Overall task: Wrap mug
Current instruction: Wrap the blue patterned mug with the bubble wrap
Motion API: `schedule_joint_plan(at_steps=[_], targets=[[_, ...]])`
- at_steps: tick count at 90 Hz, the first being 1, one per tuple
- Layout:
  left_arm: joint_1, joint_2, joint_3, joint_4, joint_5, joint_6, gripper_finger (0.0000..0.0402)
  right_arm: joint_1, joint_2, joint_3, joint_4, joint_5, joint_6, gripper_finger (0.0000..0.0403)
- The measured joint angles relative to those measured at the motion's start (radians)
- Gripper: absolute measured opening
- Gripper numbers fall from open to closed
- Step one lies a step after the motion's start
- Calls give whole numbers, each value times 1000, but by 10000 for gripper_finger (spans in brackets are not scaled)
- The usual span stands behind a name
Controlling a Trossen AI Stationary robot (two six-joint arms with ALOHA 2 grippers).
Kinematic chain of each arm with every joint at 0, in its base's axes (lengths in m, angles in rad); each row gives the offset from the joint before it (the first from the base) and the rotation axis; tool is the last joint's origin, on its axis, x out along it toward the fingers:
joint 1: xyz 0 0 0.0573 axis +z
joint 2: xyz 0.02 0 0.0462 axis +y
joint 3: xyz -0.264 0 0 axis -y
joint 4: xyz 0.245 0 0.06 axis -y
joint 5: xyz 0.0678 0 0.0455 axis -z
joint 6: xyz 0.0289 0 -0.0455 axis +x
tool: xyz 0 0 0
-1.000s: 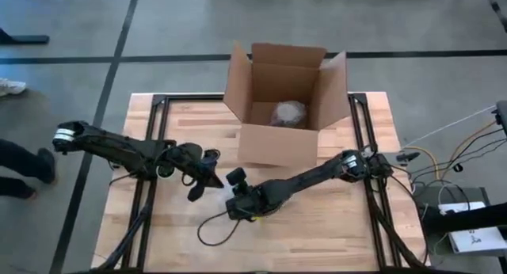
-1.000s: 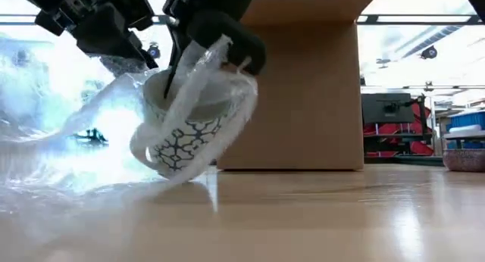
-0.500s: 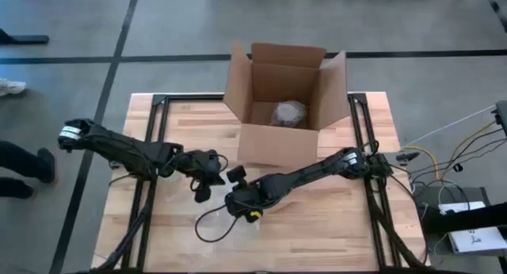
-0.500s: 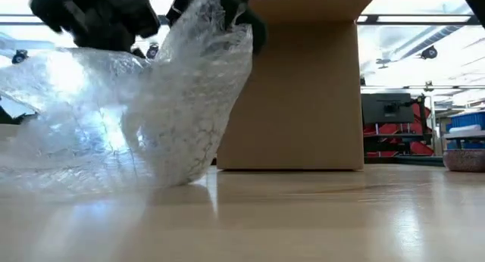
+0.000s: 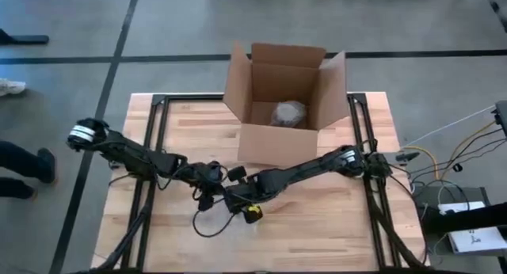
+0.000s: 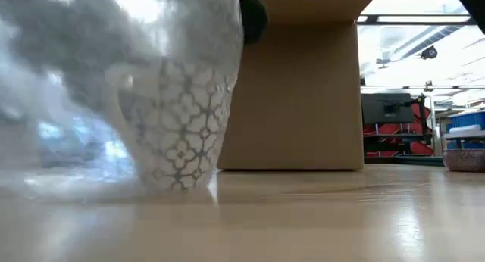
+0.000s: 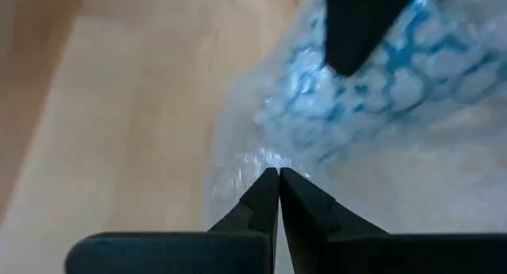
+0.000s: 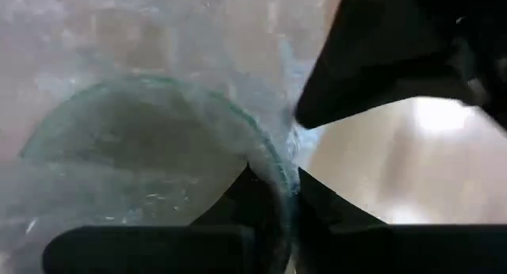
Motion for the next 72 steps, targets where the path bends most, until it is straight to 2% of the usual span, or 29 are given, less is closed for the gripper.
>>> schedule_joint_plan(at_steps=[12, 29, 46, 61, 72], targets=[[-13, 41, 8, -1, 18, 1, 0, -17, 1, 0, -10, -148, 20, 17], [-21, 45, 16, 2, 83, 17, 0, -19, 1, 0, -35, -147, 19, 17], [-44, -43, 15, -33, 124, 26, 0, -18, 1, 0, -68, -131, 11, 17], [-108, -73, 15, 42, 53, 25, 0, -18, -4, 7, -77, -116, 0, 17], [-174, -38, 15, 127, -36, 18, 0, -17, -1, 41, -100, -91, -8, 18]])
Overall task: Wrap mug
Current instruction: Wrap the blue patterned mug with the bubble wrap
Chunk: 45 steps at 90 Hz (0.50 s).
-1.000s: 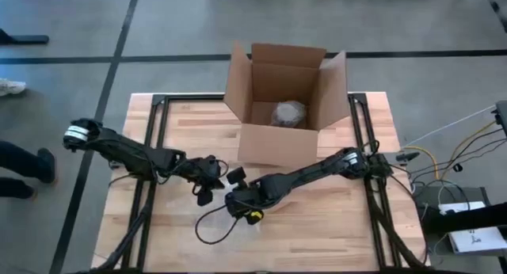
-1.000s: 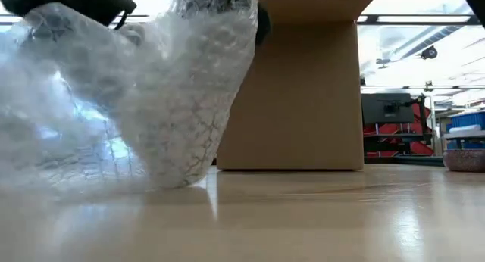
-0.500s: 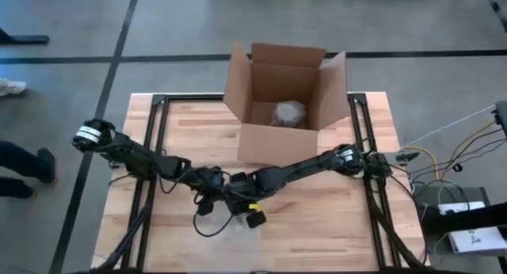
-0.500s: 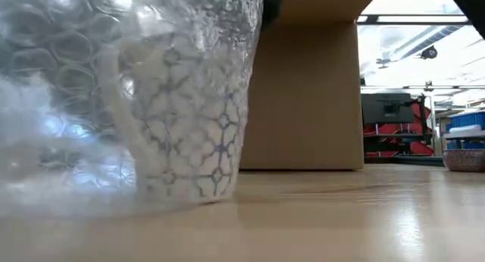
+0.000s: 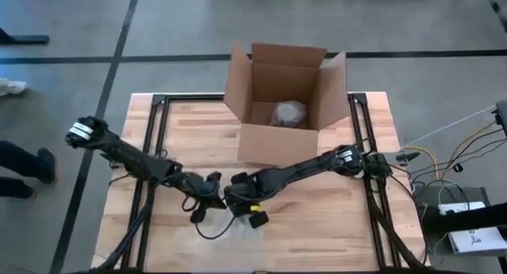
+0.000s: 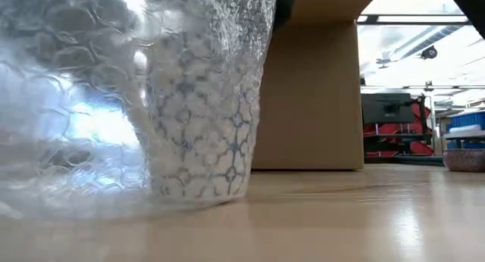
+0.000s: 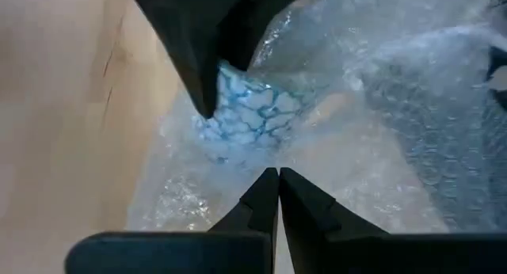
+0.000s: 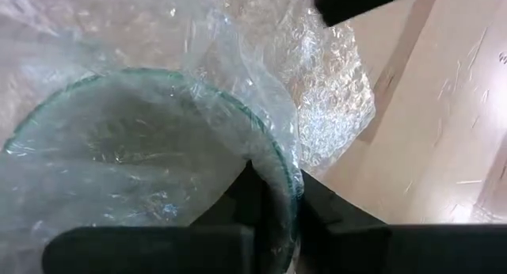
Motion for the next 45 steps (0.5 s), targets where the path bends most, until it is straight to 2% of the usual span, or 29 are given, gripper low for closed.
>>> schedule_joint_plan(at_steps=[19, 45], targets=[[-71, 105, 0, 208, -70, -29, 0, 1, 5, 31, -14, 14, -17, 21], [-85, 173, 90, 212, -75, 23, 0, 10, 5, 35, -26, 46, -5, 90]])
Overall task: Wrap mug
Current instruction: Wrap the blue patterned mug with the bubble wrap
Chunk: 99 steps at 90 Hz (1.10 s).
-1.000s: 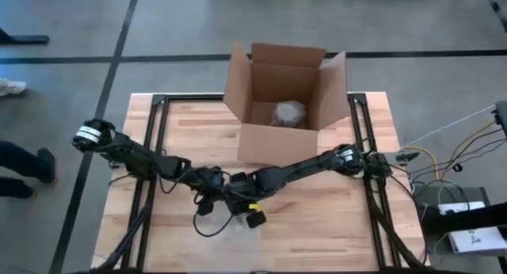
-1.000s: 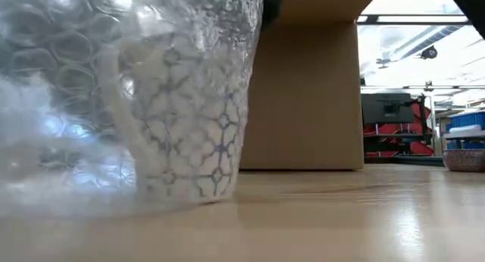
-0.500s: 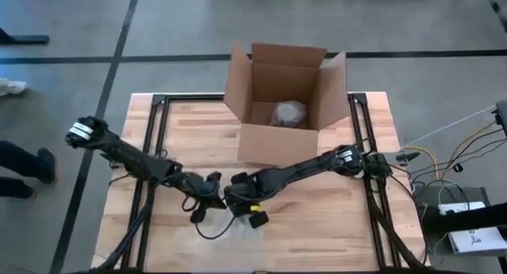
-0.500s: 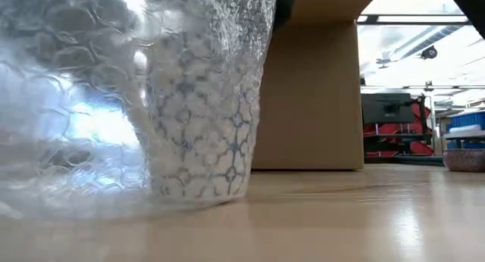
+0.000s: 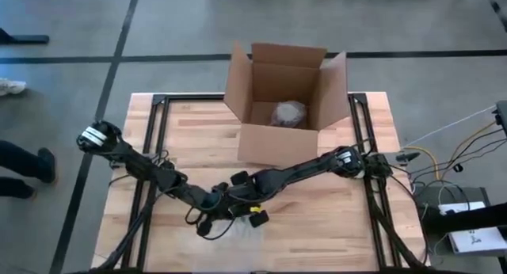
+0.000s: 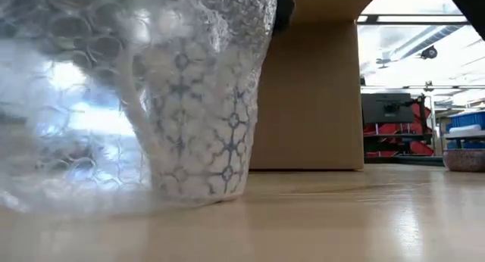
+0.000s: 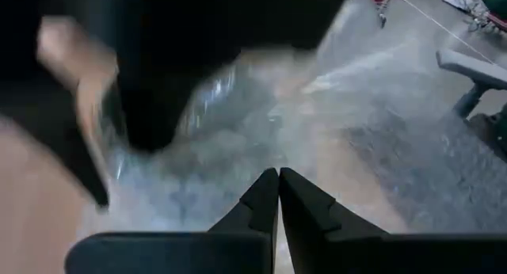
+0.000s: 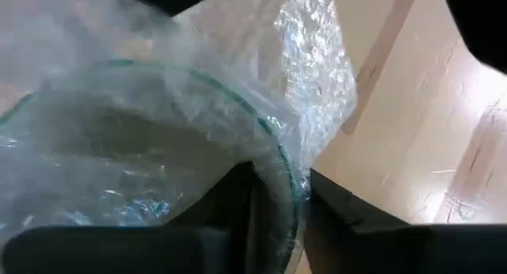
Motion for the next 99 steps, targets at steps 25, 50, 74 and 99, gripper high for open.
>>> schedule_joint_plan(at_steps=[25, 50, 74, 99], targets=[[-1, 1, 79, -36, -23, 79, 0, 20, -1, 1, -11, -4, 14, 134], [-6, 34, 102, -55, -77, 89, 0, 22, -5, 1, -35, 8, 26, 156], [-116, 10, 87, -58, -298, 149, 0, 30, -20, 3, 21, 25, 45, 152], [-141, 32, 44, 53, -408, 169, 0, 32, -25, 3, 55, 21, 67, 169]])
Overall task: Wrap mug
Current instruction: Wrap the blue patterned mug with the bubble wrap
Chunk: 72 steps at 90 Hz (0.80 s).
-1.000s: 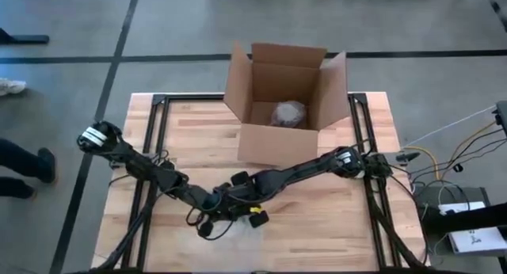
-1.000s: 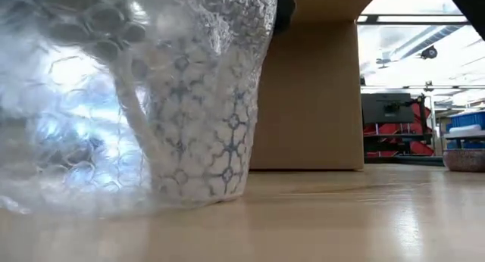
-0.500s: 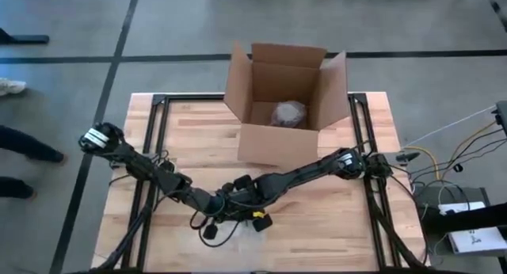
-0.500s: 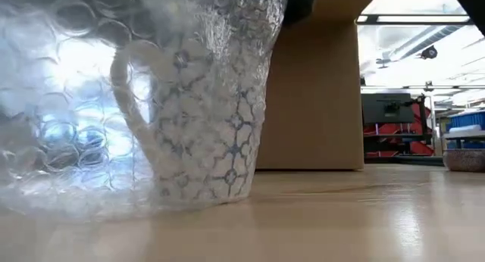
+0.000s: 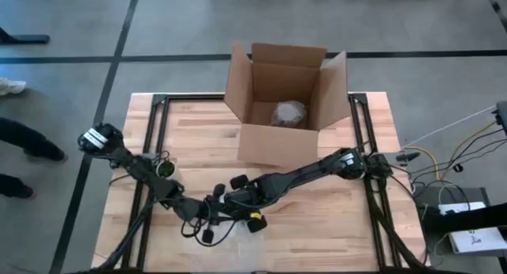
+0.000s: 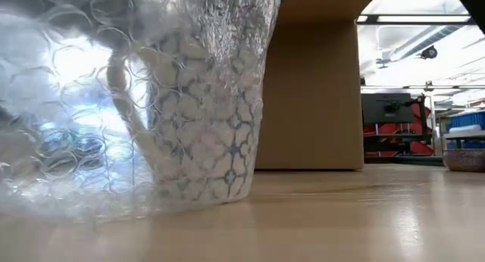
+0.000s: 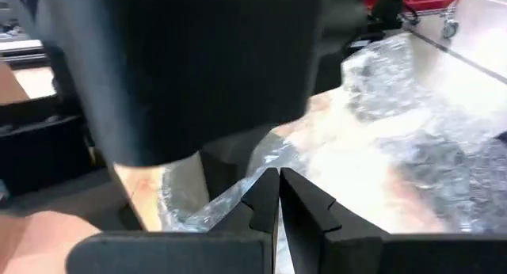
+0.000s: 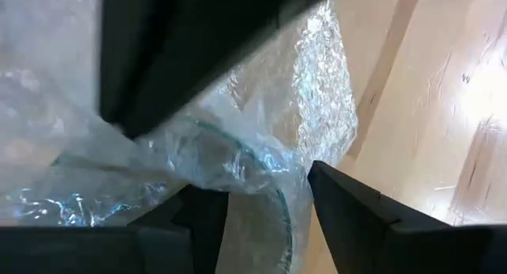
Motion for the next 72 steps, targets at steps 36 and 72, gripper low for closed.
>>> schedule_joint_plan(at_steps=[36, 72], targets=[[0, 97, 0, 133, -20, 28, 0, 4, -45, 0, 5, -5, 23, 195], [7, 106, -1, 160, -36, 49, 0, 11, -126, 2, -2, -5, 43, 185]])
